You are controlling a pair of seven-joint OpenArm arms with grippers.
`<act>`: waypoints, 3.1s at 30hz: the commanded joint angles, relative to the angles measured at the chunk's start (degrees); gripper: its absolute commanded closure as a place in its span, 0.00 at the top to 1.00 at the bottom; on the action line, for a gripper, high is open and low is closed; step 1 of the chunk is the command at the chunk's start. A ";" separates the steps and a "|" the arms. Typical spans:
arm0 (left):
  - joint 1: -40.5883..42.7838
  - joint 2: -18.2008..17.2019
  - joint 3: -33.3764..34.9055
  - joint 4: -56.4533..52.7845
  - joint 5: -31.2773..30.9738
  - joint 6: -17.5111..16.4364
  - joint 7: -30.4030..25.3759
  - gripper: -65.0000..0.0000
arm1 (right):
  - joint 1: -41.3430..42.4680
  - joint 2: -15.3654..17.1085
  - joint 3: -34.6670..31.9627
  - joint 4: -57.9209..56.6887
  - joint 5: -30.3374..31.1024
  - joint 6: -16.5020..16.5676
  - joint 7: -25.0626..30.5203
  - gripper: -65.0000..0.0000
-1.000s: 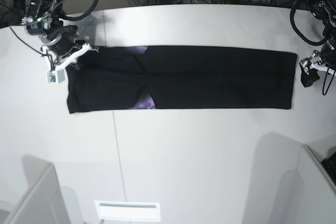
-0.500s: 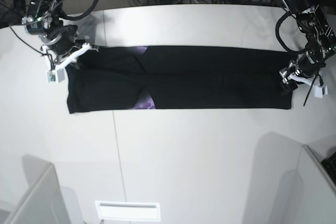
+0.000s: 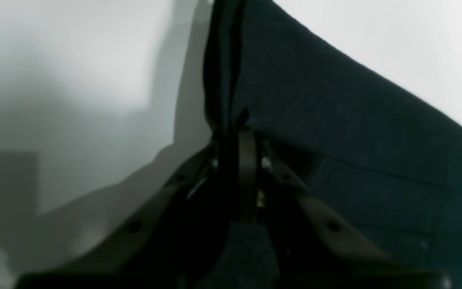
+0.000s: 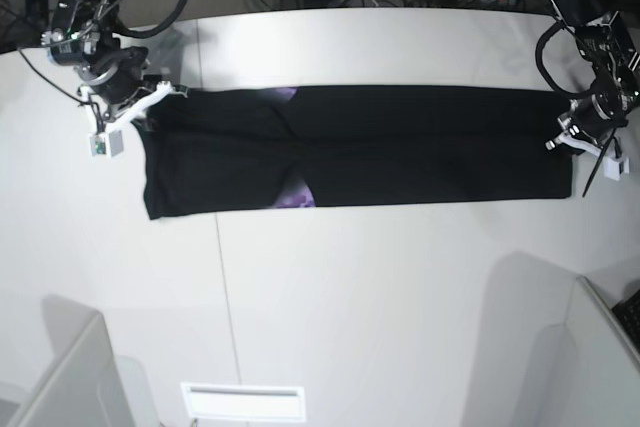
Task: Fold the T-shirt properly
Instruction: 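Lower the left gripper to the strip's other end and grasp it, then carry the held strip end with the left gripper toward the right gripper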
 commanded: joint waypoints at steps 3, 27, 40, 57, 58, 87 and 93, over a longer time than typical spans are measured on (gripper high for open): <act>-0.60 -1.95 -3.61 1.82 -0.51 -0.19 -0.79 0.00 | 0.43 0.31 0.25 1.24 0.94 0.41 1.08 0.00; 7.93 7.28 5.53 29.60 -0.51 0.16 3.34 0.00 | 0.52 0.31 0.60 0.98 5.16 0.41 0.82 0.00; 5.55 11.50 14.85 31.44 -0.42 5.44 6.42 0.00 | 0.43 0.31 0.69 0.98 5.07 0.41 0.82 0.00; 2.30 18.27 23.38 30.12 -0.42 5.44 6.68 0.00 | 0.87 0.31 0.69 0.80 4.72 0.24 1.08 0.00; 2.21 18.62 24.08 29.51 -0.42 5.44 6.68 0.00 | 0.87 0.31 0.69 0.80 4.72 0.24 1.08 0.00; 2.12 19.85 30.15 26.43 -0.77 8.08 6.33 0.00 | 0.87 0.31 0.42 0.80 4.81 0.15 1.08 0.00; 1.07 20.02 30.24 26.34 -0.86 8.08 6.33 0.49 | 0.87 0.31 0.34 0.80 4.81 0.15 1.08 0.00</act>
